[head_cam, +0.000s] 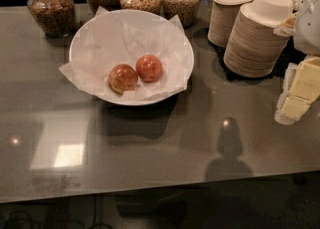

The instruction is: Pick apple from white bowl

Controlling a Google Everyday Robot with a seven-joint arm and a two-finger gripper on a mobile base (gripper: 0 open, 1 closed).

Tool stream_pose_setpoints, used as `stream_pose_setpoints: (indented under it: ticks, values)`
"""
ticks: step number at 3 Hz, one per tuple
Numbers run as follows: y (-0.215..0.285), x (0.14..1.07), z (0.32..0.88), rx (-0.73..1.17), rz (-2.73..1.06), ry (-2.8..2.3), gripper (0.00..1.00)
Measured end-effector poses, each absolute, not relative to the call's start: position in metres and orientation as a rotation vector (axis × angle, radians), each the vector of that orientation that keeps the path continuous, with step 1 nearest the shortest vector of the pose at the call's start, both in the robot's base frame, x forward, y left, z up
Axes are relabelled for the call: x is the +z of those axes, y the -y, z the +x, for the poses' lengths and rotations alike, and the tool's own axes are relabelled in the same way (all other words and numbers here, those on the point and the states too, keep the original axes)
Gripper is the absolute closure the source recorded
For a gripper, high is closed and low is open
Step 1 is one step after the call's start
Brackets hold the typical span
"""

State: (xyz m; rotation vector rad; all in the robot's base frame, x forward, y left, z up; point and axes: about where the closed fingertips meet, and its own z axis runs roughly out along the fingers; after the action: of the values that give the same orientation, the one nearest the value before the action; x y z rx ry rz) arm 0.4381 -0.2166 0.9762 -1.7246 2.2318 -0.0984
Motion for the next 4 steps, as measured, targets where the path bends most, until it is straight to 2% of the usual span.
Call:
stream_pose_setpoints:
  ticks: [3,4]
  values:
    - [0.202,0.982,0.452,-0.095,-1.726,-2.149,0.00]
    - [0.154,0.995,0.477,-0.061,-1.817,-1.949,0.00]
